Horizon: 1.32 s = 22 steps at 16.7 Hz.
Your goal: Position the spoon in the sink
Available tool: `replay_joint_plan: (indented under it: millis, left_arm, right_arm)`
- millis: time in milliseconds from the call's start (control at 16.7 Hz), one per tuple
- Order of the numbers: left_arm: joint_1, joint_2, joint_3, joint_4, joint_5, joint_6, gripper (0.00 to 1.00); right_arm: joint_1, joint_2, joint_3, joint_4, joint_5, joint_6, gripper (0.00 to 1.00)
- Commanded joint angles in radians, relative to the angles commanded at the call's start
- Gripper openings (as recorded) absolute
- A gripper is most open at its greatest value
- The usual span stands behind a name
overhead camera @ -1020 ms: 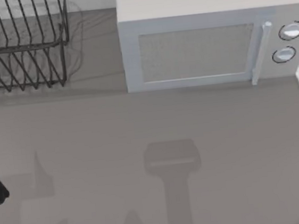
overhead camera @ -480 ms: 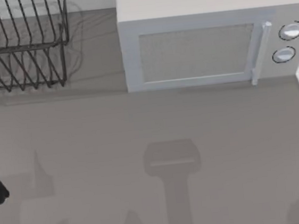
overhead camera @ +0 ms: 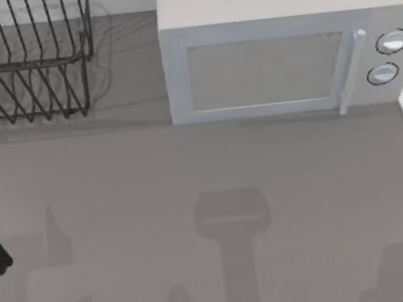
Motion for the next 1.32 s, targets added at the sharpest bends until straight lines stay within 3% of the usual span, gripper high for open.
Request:
replay_joint_plan:
  millis: [240, 480, 1320]
  left_arm:
    - [0.000, 0.000, 0.000, 0.000, 0.000, 0.000, 1.00]
    - [0.000, 0.000, 0.000, 0.000, 0.000, 0.000, 1.00]
    - [0.000, 0.000, 0.000, 0.000, 0.000, 0.000, 1.00]
  right_arm:
    - [0.007, 0.058, 0.064, -0.027, 0.001, 0.005, 0.00]
    - [0.039, 0.249, 0.297, -0.114, 0.004, 0.028, 0.00]
    - [0.259, 1.206, 1.730, -0.529, 0.015, 0.256, 0.00]
